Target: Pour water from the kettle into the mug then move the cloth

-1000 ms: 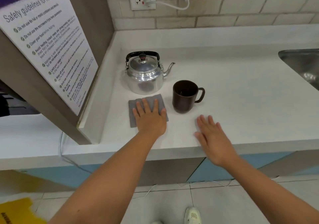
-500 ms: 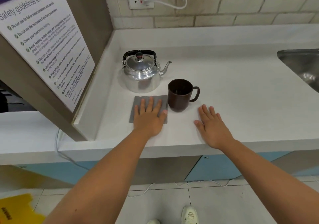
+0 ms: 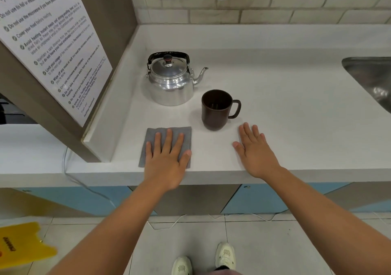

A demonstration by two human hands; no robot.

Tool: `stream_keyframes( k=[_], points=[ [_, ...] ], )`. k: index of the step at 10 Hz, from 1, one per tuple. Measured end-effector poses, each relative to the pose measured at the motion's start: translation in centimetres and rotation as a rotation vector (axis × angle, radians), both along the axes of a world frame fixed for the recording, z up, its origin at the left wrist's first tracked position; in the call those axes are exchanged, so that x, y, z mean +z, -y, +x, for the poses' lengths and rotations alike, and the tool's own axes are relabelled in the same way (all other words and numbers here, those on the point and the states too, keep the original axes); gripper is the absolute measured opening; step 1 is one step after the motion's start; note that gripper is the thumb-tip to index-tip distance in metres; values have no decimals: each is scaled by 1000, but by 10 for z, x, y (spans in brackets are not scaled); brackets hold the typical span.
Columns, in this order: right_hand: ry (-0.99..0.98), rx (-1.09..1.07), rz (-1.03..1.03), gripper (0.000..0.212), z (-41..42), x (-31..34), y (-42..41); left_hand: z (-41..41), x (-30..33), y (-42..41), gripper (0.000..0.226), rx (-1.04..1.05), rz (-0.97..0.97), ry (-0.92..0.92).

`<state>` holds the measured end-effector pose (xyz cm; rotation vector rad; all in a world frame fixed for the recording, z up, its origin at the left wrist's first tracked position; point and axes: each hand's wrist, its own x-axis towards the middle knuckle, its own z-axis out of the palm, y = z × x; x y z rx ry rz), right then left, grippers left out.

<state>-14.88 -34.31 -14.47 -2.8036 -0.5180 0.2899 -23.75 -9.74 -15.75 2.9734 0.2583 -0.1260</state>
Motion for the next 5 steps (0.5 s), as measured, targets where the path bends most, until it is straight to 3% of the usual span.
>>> stream_keyframes(
  k=[2, 5],
  points=[
    [5, -2, -2, 60, -1, 0, 0, -2, 5, 3, 58, 17, 7, -9],
    [-101, 3, -137, 61, 20, 48, 2, 41, 82, -23, 62, -60, -49, -287]
  ],
)
